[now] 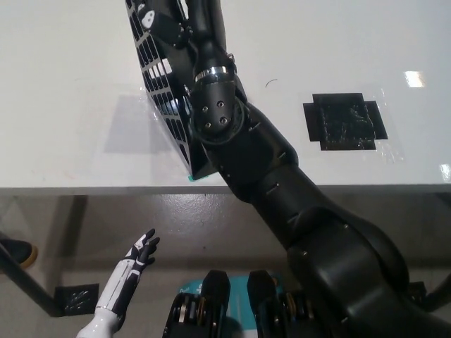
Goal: A notebook is kept standing on the table on the right hand side and a black shelf is kept on the left hand side and the robot uses its right hand to grab the notebook and places it in the shelf
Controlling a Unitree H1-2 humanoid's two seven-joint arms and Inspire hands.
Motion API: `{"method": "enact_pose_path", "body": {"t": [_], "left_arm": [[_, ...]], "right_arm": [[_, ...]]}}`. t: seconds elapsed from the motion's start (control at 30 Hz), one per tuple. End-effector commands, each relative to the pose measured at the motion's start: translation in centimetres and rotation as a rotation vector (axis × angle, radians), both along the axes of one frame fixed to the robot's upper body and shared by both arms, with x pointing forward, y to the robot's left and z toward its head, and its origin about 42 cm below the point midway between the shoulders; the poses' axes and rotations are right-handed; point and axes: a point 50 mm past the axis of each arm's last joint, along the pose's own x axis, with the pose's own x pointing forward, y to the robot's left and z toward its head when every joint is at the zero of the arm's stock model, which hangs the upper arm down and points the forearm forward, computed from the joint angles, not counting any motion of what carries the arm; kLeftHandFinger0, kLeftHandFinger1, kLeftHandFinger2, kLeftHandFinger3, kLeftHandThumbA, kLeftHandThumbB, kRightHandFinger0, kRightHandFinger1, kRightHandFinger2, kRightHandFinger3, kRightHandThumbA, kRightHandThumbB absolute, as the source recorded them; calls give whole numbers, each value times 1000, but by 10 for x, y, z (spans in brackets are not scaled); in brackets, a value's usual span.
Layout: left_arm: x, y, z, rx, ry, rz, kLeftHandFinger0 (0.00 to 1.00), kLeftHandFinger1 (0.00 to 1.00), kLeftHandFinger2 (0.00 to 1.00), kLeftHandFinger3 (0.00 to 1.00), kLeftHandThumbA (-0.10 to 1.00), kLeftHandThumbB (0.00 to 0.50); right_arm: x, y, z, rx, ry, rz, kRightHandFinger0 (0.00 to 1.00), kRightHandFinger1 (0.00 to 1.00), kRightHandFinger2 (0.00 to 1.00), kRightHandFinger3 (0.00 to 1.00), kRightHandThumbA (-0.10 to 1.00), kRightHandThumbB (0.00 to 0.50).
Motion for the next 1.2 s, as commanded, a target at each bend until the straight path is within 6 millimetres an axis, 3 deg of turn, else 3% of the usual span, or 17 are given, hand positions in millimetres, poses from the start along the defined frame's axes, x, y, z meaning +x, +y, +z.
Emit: {"method": "enact_pose_path", "body": {"t": [0.0,0.3,0.43,0.57,0.67,0.77,0.8,0.83,0.9,1.0,1.17], "left_arm": [[4,2,10,14,-31,-13,1000,1000,1000,1000,1000,204],[6,1,12,20,-46,-16,1000,1000,1000,1000,1000,200],[5,0,11,19,-47,-26,1000,1000,1000,1000,1000,194],[5,2,11,19,-50,-33,1000,1000,1000,1000,1000,168],[7,2,13,21,-41,-25,1000,1000,1000,1000,1000,141],[7,3,11,42,-43,-20,1000,1000,1000,1000,1000,172],[7,3,11,44,-43,-20,1000,1000,1000,1000,1000,175],[7,3,10,51,-46,-21,1000,1000,1000,1000,1000,174],[6,3,10,43,-35,-22,1000,1000,1000,1000,1000,187],[6,3,10,48,-37,-24,1000,1000,1000,1000,1000,179],[7,2,10,41,-34,-25,1000,1000,1000,1000,1000,173]], "right_arm": [[0,4,29,-9,-60,52,1000,1000,1000,1000,1000,313],[1,-2,49,-19,-120,47,1000,1000,1000,1000,1000,309],[-2,-16,73,4,-192,34,1000,1000,1000,1000,1000,299],[-16,-49,113,51,-316,32,1000,1000,1000,1000,1000,288],[-43,-91,151,54,-442,12,1000,1000,1000,1000,1000,270],[-77,-132,169,46,-537,-17,1000,1000,1000,1000,1000,301],[-80,-135,170,47,-545,-17,1000,1000,1000,1000,1000,303],[-100,-155,171,69,-587,-23,1000,1000,1000,1000,1000,318],[-122,-173,166,67,-630,-48,1000,1000,1000,1000,1000,317],[-162,-200,145,82,-704,-45,1000,1000,1000,1000,1000,291],[-213,-221,99,96,-729,-25,1000,1000,1000,1000,1000,298]]}}
